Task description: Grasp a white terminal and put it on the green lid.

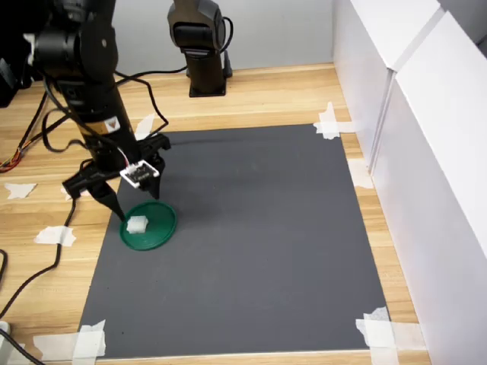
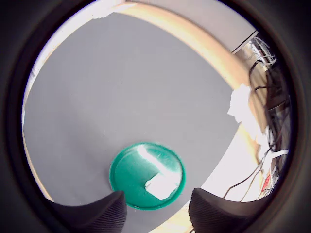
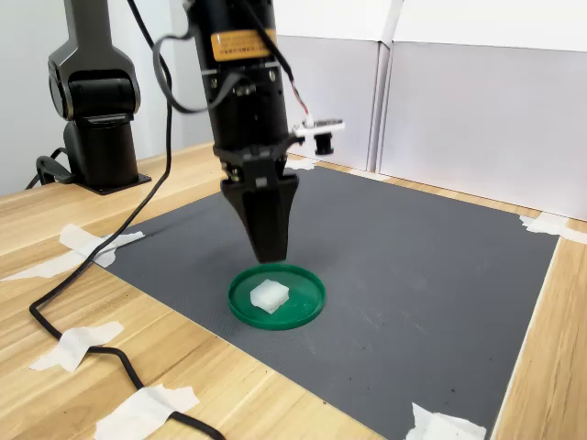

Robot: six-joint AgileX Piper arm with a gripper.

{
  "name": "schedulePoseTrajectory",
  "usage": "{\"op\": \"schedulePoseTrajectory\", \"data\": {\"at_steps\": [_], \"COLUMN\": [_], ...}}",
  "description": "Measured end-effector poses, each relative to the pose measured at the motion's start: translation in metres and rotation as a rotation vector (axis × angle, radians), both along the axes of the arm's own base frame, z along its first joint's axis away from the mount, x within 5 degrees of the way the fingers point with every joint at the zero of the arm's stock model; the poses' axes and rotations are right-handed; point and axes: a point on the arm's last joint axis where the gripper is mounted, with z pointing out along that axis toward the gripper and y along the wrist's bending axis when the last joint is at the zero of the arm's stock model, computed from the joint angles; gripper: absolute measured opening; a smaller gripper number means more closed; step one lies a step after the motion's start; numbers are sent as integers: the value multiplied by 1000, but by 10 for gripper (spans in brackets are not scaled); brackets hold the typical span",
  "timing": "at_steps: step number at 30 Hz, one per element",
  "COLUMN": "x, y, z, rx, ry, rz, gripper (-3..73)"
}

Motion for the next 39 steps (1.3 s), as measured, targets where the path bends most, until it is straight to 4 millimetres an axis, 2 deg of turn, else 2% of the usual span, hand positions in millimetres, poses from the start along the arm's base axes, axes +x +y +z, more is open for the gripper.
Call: {"op": "schedulePoseTrajectory", "data": {"at_steps": [3,9,11,16,22,26,31,35,39], "x": [-13,-45,-57,-91,-138,-175,-213,-231,-242], "y": [7,31,43,68,79,79,78,77,76], "z": [25,71,84,103,102,96,77,61,55], "rx": [41,128,164,247,307,344,393,506,652], "ry": [-91,-248,-293,-367,-462,-556,-623,-658,-678], "rz": [-47,-110,-120,-112,-93,-107,-138,-245,-372], "gripper": [397,75,17,-12,-16,-16,-16,-16,-16]}}
